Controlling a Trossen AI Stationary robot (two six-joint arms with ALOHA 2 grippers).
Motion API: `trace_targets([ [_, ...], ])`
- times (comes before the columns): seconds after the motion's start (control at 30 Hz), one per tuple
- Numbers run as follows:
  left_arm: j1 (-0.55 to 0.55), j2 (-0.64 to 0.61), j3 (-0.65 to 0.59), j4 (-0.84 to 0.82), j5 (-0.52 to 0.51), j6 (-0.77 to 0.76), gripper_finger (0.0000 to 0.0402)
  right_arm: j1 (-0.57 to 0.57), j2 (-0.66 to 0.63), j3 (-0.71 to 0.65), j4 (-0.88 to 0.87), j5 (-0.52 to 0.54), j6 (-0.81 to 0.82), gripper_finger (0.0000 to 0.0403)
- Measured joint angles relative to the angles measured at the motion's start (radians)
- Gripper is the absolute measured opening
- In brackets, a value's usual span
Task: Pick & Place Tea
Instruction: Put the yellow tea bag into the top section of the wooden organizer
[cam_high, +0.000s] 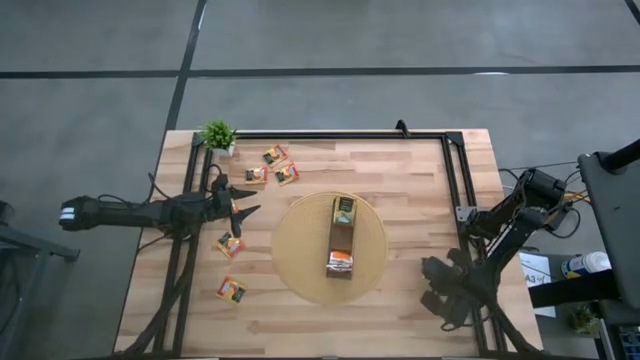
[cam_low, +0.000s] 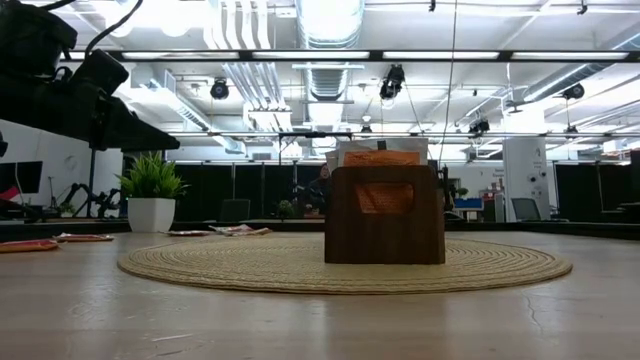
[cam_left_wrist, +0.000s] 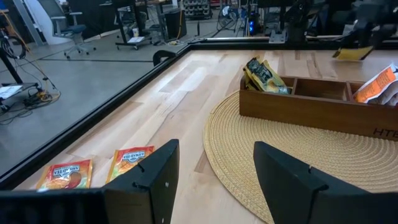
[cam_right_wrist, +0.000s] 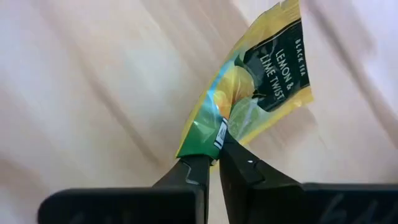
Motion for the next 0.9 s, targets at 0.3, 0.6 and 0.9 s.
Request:
trace_targets([
  [0.3,0.0,0.0,0.0,0.0,0.0,0.0,0.0202,-0.203,0.002,0.114,-0.006,0.281,-0.207,0.0013],
  [0.6,0.0,0.0,0.0,0.001,0.0,0.0,0.0202,-0.459,0.0,0.222,0.019,0.361,-0.533,0.0013],
  [0.9,0.0,0.0,0.0,0.001,0.0,0.0,0.0202,-0.629,-0.001,0.281,0.131,0.39,-0.723,0.0013],
])
